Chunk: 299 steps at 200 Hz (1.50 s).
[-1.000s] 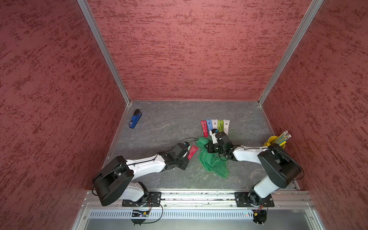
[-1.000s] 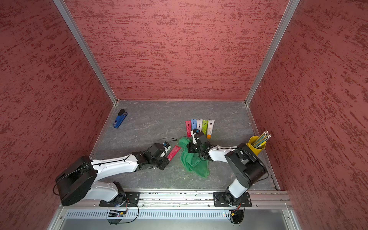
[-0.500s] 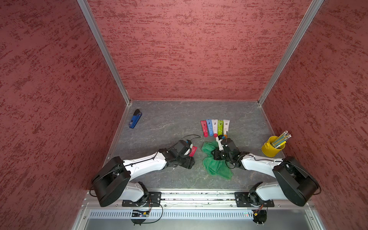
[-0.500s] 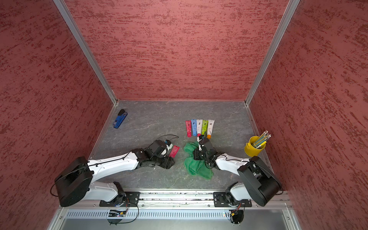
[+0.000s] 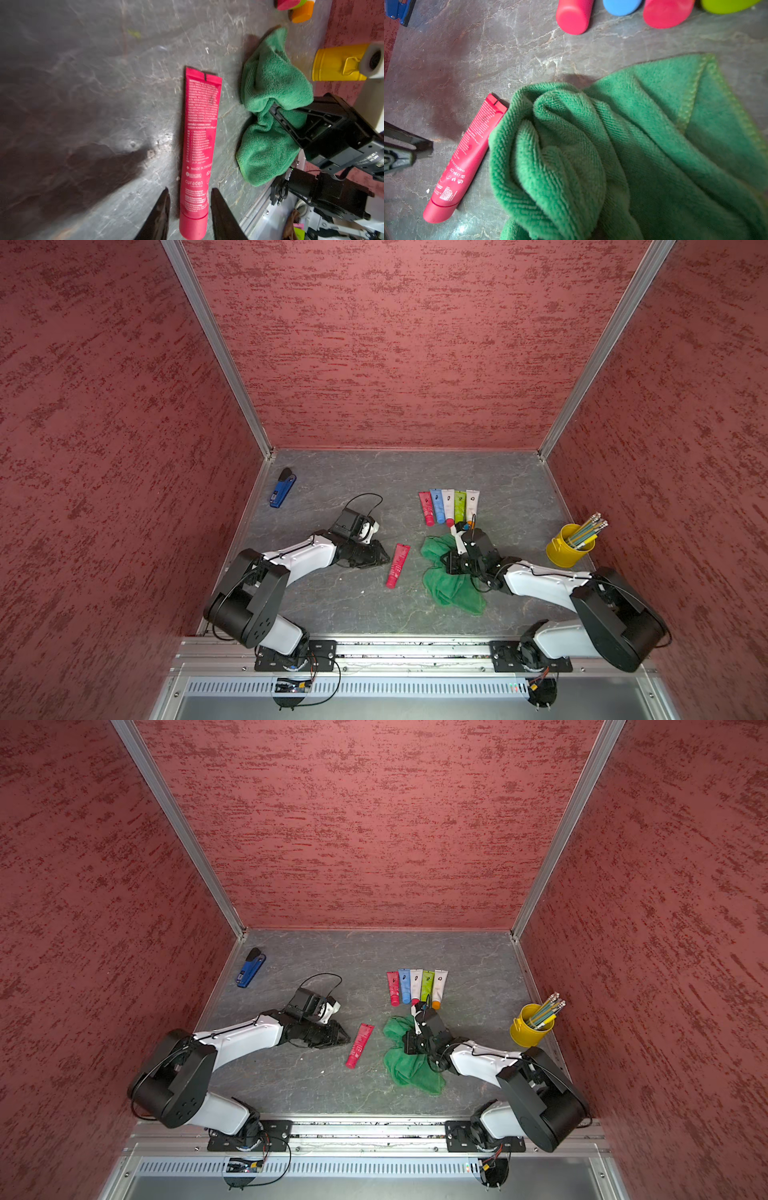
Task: Wipe the surface of the toothpaste tube
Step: Adjust the toothpaste at the center of the board.
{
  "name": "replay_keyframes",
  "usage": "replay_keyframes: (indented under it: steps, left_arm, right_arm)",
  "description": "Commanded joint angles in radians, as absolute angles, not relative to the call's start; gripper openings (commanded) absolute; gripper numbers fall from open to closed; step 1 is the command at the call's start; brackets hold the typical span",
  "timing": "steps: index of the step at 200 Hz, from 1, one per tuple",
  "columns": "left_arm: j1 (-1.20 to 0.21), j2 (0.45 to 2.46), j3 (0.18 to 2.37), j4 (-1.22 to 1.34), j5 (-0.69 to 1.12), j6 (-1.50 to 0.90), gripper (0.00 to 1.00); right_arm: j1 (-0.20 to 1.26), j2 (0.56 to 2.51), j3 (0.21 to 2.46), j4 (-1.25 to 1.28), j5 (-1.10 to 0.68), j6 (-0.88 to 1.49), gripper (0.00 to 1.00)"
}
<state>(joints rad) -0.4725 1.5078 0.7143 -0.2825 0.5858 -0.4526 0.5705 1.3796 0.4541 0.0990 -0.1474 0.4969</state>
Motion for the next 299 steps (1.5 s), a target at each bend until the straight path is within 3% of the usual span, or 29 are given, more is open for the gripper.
replay_keyframes:
  steps: [1,183,215,236,245,271,299]
  left_arm:
    - [-0.485,1.52,0.717,-0.248,0.647,-0.445,0.34]
    - [-0.727,1.68,0.829,-0.429,0.256,-0.442,0.23]
    - [-0.75,1.7,0.863,-0.43,0.249,-0.448,0.46]
    - [-0.749,1.695,0.87,-0.415,0.266,-0.456,0.49]
    - [-0.747,1.695,0.873,-0.411,0.273,-0.456,0.48]
    - [-0.747,1.717,0.89,-0.416,0.274,-0.452,0.3]
    - [-0.749,1.732,0.889,-0.421,0.257,-0.455,0.22]
  right_arm:
    - [0.571,1.364,0.437,0.083,-0.165,0.486,0.0]
    - [0.595,1.331,0.424,0.107,-0.189,0.499,0.0]
    - [0.603,1.331,0.425,0.112,-0.189,0.502,0.0]
    - [0.607,1.331,0.426,0.111,-0.19,0.501,0.0]
    - [0.608,1.33,0.426,0.11,-0.189,0.501,0.0]
    - [0.612,1.331,0.428,0.109,-0.189,0.5,0.0]
    - [0.615,1.327,0.425,0.105,-0.187,0.499,0.0]
